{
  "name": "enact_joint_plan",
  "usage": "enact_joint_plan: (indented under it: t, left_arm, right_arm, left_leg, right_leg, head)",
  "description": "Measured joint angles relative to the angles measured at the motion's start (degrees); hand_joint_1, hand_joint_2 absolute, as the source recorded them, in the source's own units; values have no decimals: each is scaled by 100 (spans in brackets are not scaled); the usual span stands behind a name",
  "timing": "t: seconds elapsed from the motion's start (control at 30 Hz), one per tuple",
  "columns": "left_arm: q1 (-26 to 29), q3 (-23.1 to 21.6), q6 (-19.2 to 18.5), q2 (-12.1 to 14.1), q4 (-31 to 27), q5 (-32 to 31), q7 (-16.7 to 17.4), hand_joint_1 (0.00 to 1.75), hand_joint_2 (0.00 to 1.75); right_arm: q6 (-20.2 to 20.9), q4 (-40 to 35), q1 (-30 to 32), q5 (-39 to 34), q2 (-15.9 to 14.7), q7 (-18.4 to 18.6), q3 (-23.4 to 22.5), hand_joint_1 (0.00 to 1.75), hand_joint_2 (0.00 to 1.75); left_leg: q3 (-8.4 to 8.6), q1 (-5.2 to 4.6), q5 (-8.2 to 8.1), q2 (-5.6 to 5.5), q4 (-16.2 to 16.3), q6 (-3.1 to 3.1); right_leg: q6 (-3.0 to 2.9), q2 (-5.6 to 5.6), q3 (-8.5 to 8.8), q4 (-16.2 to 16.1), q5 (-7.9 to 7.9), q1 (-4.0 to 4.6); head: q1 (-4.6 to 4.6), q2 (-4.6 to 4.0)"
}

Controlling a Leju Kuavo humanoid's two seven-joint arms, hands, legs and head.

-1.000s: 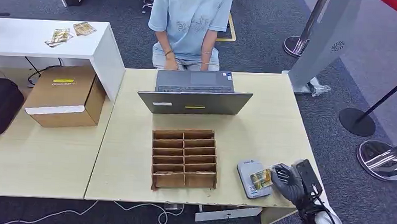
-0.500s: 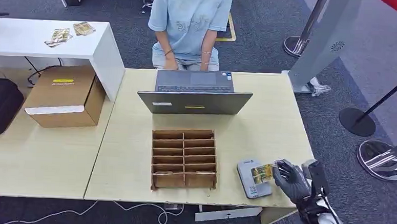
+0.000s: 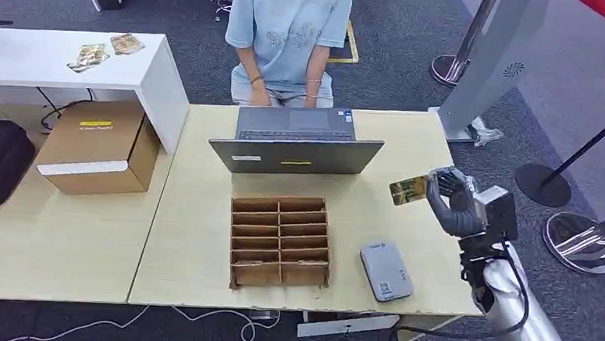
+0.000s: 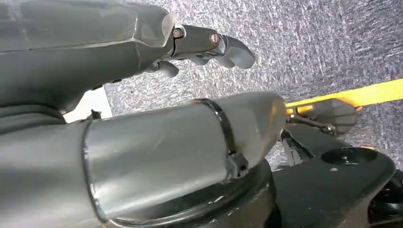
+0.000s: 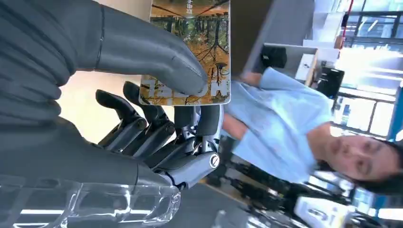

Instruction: Pass the card to the sensor for recognition and then transmit it.

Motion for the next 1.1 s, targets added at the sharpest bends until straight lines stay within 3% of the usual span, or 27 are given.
enact_joint_plan:
  t: [0.2,0.47,0.7,1.1]
  left_arm:
    - [-73,0,11,-11,0,-28,0,0,0]
    - [-178,0,66,-48,0,-83,66,0,0]
    - [-250,-2,57,-59,0,-188,133,0,0]
    - [-374,-46,-30,-81,0,-323,264,0,0]
  right_arm:
    - [-731,796,-1950,974,345,116,444,175,175]
    - [-1103,1761,-3594,1635,1054,472,1002,175,175]
    - [-1851,2303,-4234,2339,1719,689,1365,175,175]
    - [-2477,3096,-4676,4176,2247,968,1928,175,175]
  left_leg:
    - [-2,-1,17,7,1,-11]
    - [-5,1,21,5,1,-17]
    - [-6,1,22,4,1,-18]
    - [-8,1,22,3,3,-18]
  right_leg:
    - [-11,11,-17,11,13,-1]
    - [-12,10,-28,28,13,0]
    - [-13,9,-31,31,13,1]
    - [-14,8,-31,31,14,0]
  head:
    - [-4,0]
    - [-4,0]
    - [-4,0]
    - [-4,0]
